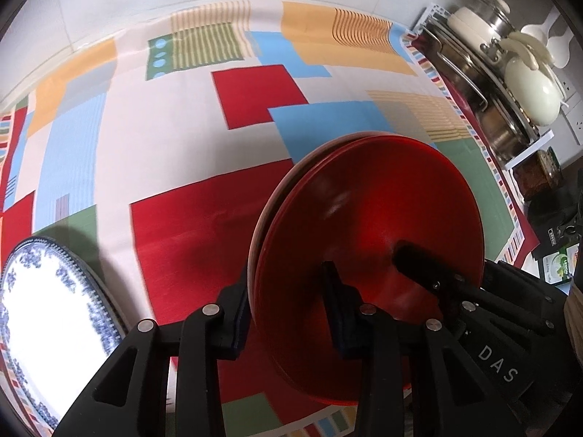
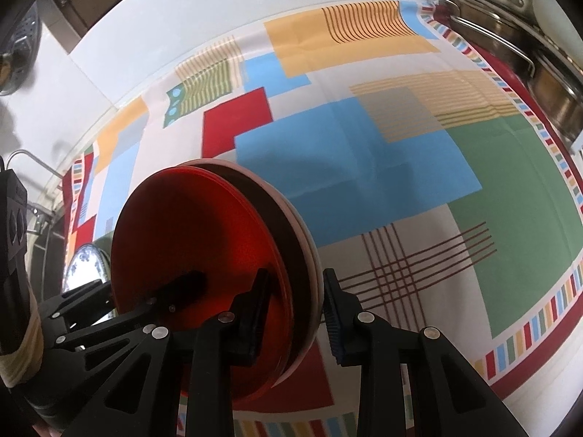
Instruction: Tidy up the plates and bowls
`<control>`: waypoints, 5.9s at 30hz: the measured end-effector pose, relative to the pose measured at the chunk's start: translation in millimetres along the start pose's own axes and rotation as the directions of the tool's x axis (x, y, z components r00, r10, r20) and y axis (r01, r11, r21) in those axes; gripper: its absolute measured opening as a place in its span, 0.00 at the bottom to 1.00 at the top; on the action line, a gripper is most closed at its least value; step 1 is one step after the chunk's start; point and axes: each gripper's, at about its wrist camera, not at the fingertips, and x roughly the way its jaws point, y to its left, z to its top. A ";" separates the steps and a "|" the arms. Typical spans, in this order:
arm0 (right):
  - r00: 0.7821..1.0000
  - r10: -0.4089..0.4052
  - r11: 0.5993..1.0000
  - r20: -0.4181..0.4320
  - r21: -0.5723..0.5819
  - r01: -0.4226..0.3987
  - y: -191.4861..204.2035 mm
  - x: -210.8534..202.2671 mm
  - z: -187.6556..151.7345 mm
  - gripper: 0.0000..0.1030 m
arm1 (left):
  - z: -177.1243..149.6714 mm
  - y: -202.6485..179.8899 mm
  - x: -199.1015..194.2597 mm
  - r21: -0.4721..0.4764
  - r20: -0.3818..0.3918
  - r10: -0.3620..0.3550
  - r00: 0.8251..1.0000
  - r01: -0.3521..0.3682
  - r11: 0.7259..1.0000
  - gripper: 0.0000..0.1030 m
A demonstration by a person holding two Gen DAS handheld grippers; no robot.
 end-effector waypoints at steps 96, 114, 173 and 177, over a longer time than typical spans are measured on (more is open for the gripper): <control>0.940 0.035 0.970 0.341 -0.236 0.050 208.6 -69.6 -120.7 0.76 | -176.7 179.1 -184.9 -0.201 0.483 0.322 0.814 -0.255 0.946 0.96; 0.871 0.070 0.960 0.485 -0.270 0.073 139.6 -156.2 -212.4 0.90 | -276.5 91.8 -222.6 -0.267 0.566 0.397 0.722 -0.295 0.918 1.00; 0.838 0.106 0.963 0.534 -0.264 0.046 84.0 -224.6 -309.9 0.90 | -361.9 23.8 -249.3 -0.281 0.603 0.406 0.687 -0.293 0.914 1.00; 0.841 0.108 0.962 0.531 -0.268 0.046 85.0 -224.1 -311.4 0.90 | -365.4 23.5 -248.6 -0.282 0.600 0.404 0.691 -0.290 0.915 1.00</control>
